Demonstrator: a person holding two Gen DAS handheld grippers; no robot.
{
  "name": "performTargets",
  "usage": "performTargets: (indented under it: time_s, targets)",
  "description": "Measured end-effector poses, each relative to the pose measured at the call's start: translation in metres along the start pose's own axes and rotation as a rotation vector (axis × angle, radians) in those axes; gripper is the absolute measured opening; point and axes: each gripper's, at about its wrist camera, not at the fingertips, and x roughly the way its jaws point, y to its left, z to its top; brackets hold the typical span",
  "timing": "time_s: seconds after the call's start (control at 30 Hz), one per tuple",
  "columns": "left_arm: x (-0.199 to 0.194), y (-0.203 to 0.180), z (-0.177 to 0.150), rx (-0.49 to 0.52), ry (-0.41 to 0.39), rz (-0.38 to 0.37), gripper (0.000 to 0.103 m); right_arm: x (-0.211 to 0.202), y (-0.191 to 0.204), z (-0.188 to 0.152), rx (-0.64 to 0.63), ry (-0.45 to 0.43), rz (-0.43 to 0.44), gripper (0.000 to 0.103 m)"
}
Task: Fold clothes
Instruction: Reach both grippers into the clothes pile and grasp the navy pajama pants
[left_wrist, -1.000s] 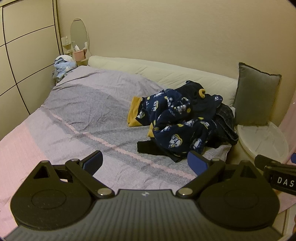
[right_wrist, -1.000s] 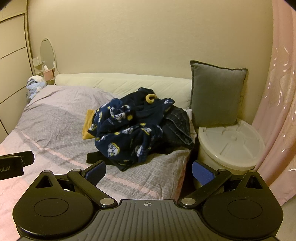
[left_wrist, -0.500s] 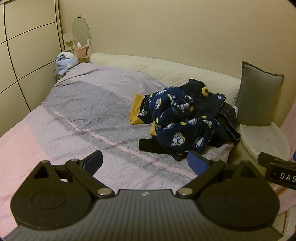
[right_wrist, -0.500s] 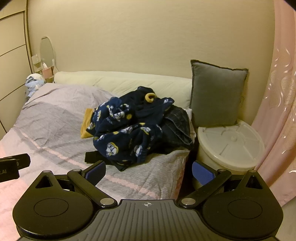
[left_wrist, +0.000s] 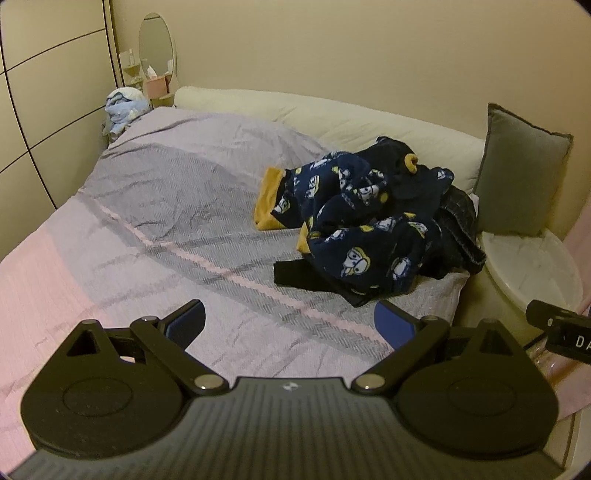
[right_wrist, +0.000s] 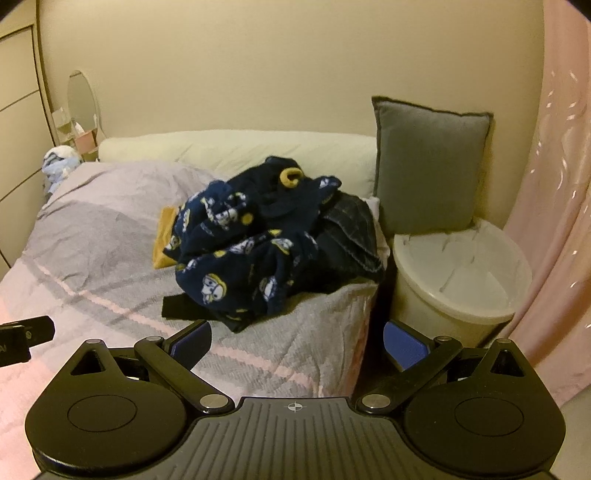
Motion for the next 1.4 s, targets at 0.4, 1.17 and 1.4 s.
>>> performTargets:
  time_s: [0.4,1.17,1.4]
  targets:
    - [0.046,-0.007,0.017,-0.023,0.061,-0.004,0.097,0.049,-0.006,0.014,-0.024,0.061,0.028,0.1]
    - [0.24,-0.036,0.072,-0.022,0.164,-0.071,0.079,0.234,-0.04,0.069,-0.045,0.128,0.115,0.086]
    - [0.307,-0.039,0.086,-0.028,0.206,-0.08,0.078,0.294,-0.047,0.081,-0.003,0.181,0.135,0.086]
